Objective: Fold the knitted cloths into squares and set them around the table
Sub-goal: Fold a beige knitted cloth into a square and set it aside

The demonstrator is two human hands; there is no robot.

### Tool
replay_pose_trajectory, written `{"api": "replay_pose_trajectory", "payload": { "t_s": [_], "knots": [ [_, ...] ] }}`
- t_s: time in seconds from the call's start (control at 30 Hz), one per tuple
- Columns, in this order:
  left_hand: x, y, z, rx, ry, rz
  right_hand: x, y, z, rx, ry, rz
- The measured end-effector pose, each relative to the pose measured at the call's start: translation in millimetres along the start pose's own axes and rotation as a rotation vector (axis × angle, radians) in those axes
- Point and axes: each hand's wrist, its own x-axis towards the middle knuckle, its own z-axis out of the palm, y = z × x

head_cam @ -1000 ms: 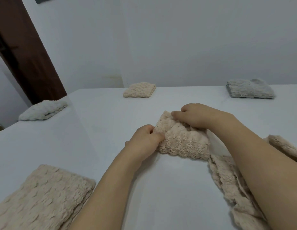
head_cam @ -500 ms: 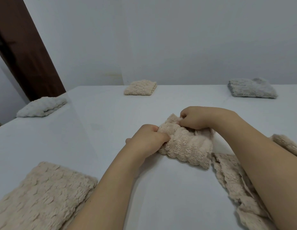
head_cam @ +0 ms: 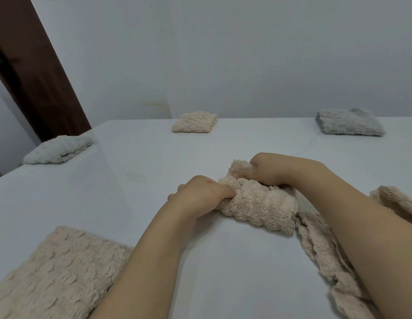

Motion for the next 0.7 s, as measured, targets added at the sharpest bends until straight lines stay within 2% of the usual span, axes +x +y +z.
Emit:
{"api": "replay_pose_trajectory", "payload": {
  "t_s": [0.07,0.17,0.47,0.53,0.7],
  "knots": [
    [-2,1,-3,-0.047,-0.023,0.016,1,4,3,0.087,0.055,-0.035],
    [-7,6,-7,-0.113,-0.057,0.051,2,10,6,0.271,0.228,-0.117],
    [-16,11,-16,-0.249,0.001,0.208,-6,1,10,0.572,0.547,-0.326],
    [-16,9,-11,-0.256,0.048,0.275,-6,6,7,0.684,0.567,-0.346],
    [-4,5,-9,-0.059,0.324,0.448,-4,6,8,0.841,0.476,-0.436]
  ]
}}
